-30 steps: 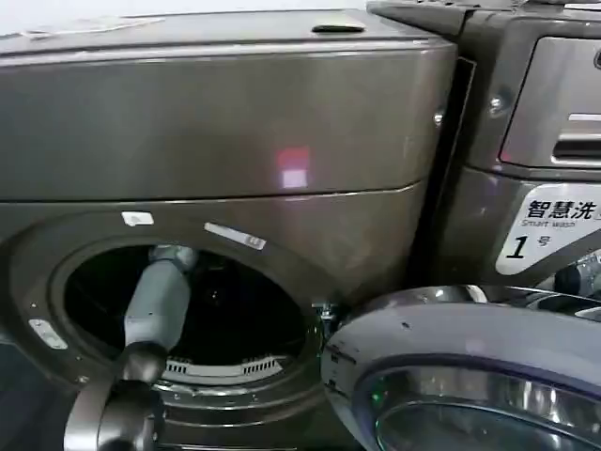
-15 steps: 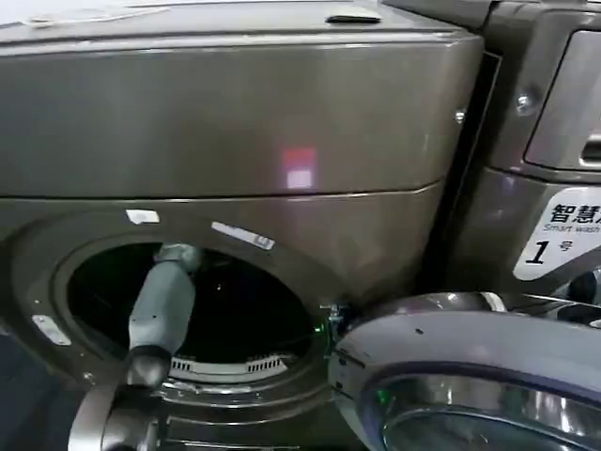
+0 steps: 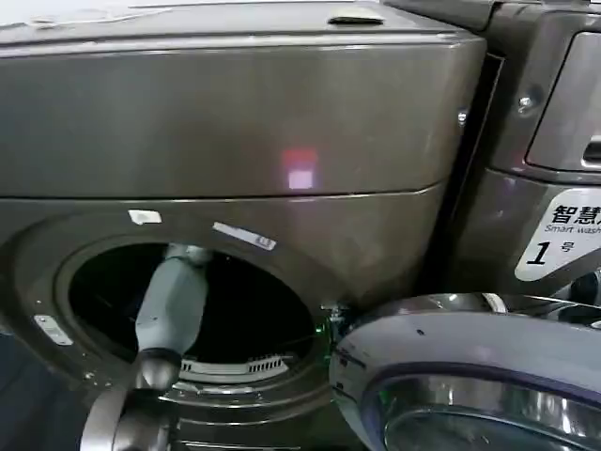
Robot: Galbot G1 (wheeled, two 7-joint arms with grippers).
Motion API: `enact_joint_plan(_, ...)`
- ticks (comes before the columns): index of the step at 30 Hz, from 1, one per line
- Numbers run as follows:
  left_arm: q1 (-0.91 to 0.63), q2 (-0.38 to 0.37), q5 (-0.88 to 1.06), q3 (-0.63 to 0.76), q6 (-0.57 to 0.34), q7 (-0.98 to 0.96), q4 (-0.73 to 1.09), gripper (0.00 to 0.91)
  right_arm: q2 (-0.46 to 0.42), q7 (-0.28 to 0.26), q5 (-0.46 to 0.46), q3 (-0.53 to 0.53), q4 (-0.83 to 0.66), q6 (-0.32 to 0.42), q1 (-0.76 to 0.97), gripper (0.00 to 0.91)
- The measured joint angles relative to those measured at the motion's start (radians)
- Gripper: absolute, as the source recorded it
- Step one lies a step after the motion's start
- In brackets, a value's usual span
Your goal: Grasp the clothes from the dryer.
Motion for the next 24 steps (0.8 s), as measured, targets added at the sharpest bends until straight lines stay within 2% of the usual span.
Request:
enact_joint_plan(12,0.111,-0.048,-0.58,-0.012,0.04,-0.459,-0.121,0.0,-0.004,0.015,-0.001,0.014,-0.012,0.012,-0.023,0.907)
enact_joint_plan(17,0.14,-0.057,-0.718,-0.016,0.047,-0.577,-0.149,0.0,-0.007,0.027,0.0,0.029,-0.018,0.008,-0.032,0.907)
enact_joint_plan(24,0.163,-0.058,-0.812,-0.014,0.054,-0.66,-0.166,0.0,0.001,0.037,0.0,0.039,-0.019,0.005,-0.041,0.907)
